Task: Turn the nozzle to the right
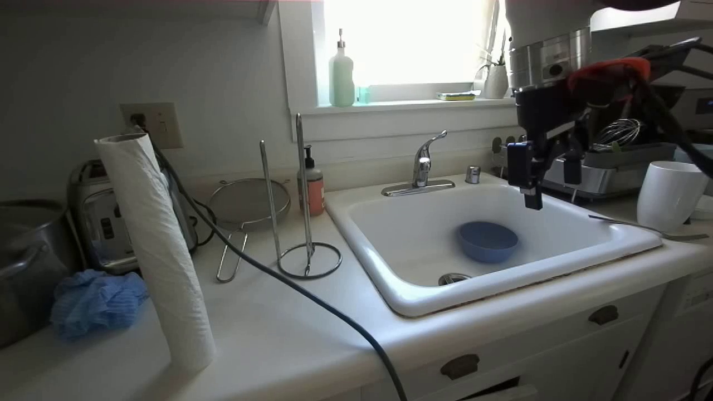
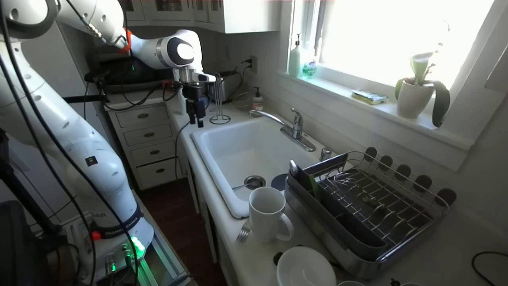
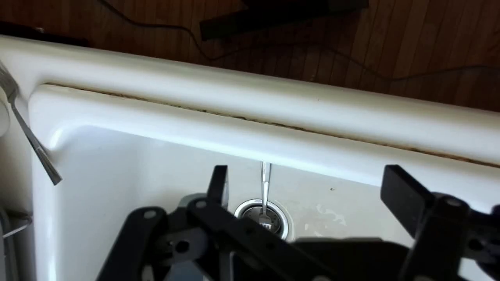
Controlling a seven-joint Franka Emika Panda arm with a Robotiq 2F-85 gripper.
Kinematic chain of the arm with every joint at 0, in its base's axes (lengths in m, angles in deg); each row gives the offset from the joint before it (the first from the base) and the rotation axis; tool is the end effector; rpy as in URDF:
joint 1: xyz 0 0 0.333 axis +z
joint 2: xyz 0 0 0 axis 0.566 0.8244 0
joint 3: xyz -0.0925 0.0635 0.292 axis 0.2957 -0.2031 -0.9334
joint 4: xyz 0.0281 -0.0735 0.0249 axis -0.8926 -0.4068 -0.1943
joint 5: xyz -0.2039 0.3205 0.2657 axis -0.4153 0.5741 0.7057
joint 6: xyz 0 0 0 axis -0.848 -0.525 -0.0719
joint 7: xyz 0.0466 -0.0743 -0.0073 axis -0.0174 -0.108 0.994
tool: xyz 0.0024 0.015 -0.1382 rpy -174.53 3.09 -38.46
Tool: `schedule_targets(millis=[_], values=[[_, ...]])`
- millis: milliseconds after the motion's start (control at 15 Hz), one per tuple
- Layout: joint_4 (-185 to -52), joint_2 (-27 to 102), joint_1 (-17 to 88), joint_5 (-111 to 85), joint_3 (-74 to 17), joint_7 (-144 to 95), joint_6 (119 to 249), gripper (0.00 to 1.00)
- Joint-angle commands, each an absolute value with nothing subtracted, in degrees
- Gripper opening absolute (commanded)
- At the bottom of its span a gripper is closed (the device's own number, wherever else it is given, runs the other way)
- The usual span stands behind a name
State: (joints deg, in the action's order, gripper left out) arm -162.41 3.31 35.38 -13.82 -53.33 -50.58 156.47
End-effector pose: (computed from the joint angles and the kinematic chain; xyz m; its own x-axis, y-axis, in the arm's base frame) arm 0.4528 0.1638 0.3479 0.9771 -0.1830 -0.1083 -0.1505 -0.9550 0.2555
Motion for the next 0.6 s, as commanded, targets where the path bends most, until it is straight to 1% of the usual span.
schedule_targets(millis=[0,533], values=[[-162.4,3.6,37.6,-14.4,-51.2,-51.1,156.4,1.0],[-155.1,6.8,32.5,-13.1,-42.1,-54.2,162.4,1.0]])
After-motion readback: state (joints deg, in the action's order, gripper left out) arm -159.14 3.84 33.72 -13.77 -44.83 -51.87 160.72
